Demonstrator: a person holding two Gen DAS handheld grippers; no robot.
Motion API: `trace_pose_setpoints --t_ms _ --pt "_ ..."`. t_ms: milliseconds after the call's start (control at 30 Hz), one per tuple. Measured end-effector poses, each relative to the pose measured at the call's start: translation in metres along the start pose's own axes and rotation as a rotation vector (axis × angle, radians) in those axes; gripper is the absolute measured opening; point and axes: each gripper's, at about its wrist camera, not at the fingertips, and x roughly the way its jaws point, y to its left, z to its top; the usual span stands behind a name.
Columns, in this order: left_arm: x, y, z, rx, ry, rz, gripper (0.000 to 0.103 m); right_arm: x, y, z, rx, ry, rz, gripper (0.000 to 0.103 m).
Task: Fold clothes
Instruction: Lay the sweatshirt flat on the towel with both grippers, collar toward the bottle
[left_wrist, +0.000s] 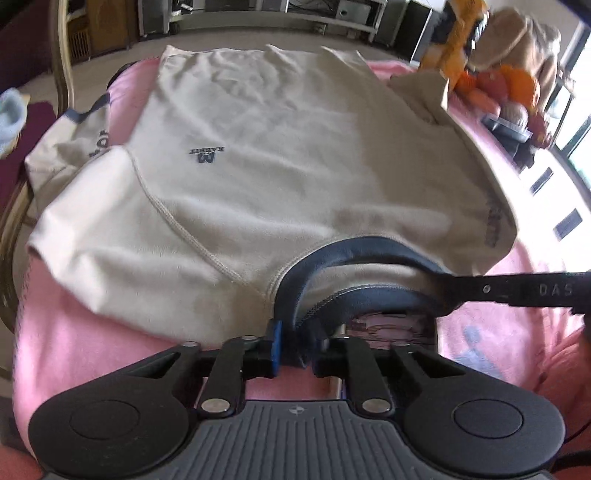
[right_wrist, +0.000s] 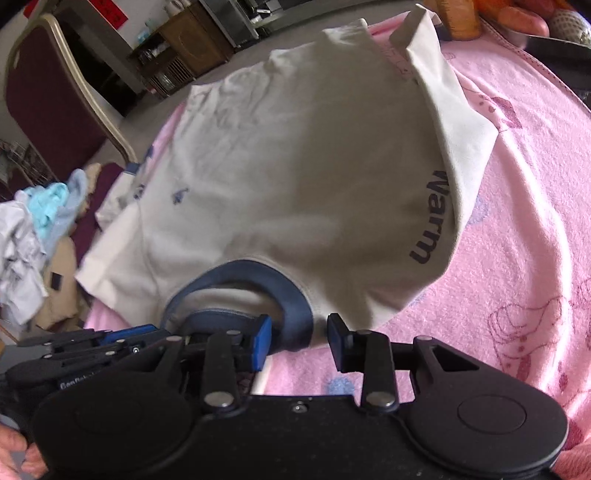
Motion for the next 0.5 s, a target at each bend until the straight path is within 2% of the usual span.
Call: trace_pose_setpoints --t_ms 67,167,500 --pt "0.003 -0.003 -0.001 0.021 -0.006 0.037 0.001 0.005 0.002 -0.001 -0.014 0.001 -0.032 0.015" --pt "-0.001 -0.004 -0.003 0.041 -0.018 0.056 0.001 0.005 0.010 -0.004 -0.072 -0.013 -0.067 0.010" --pt "-0.037 -0.006 -0.012 0.088 -0.032 0.053 0.000 -0.008 0.027 -0.012 -0.138 -0.002 -0.112 0.008"
